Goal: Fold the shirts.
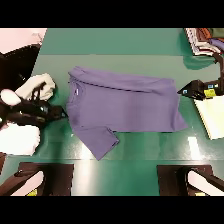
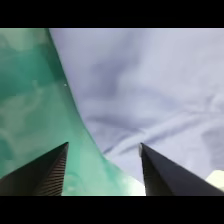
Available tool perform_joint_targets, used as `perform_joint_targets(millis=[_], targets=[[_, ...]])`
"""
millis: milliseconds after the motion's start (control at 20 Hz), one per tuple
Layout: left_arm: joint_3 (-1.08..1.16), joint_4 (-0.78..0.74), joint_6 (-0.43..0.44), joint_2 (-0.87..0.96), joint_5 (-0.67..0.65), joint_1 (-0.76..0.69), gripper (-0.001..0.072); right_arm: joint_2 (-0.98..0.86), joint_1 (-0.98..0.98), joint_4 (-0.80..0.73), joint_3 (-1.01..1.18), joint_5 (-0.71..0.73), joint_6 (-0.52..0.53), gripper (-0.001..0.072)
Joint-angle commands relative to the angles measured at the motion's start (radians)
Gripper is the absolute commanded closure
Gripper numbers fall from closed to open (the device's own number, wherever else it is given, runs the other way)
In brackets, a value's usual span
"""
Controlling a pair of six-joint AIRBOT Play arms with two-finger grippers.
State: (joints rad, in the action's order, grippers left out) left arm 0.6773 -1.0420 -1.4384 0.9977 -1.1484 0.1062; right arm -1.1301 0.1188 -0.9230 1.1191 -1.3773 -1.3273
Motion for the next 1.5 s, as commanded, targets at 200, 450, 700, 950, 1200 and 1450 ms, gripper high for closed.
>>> perform_joint_targets(millis=[200, 450, 700, 950, 1200, 1450], targets=[[-0.249, 0.192, 0.068, -0.067, 0.152, 0.001, 0.0179, 0.035, 0.005, 0.016, -0.048, 0.014, 0.006, 0.0326], [-0.267, 0.292, 0.135, -0.066, 0.192, 0.001, 0.0180, 0.035, 0.005, 0.016, -0.048, 0.017, 0.005, 0.0326], [-0.270, 0.287, 0.129, -0.055, 0.278, -0.141, 0.0347, 0.035, 0.005, 0.015, -0.048, 0.014, 0.005, 0.0326], [-0.233, 0.265, 0.126, -0.056, 0.224, -0.126, 0.0684, 0.041, 0.035, -0.043, -0.049, -0.038, 0.004, 0.0326], [-0.083, 0.107, 0.109, -0.058, 0.118, -0.083, 0.0684, 0.114, 0.275, -0.228, -0.264, -0.074, -0.021, 0.0325], [-0.058, 0.110, 0.109, -0.057, 0.146, -0.083, 0.0683, 0.113, 0.506, -0.167, -0.544, 0.011, -0.005, 0.0209]])
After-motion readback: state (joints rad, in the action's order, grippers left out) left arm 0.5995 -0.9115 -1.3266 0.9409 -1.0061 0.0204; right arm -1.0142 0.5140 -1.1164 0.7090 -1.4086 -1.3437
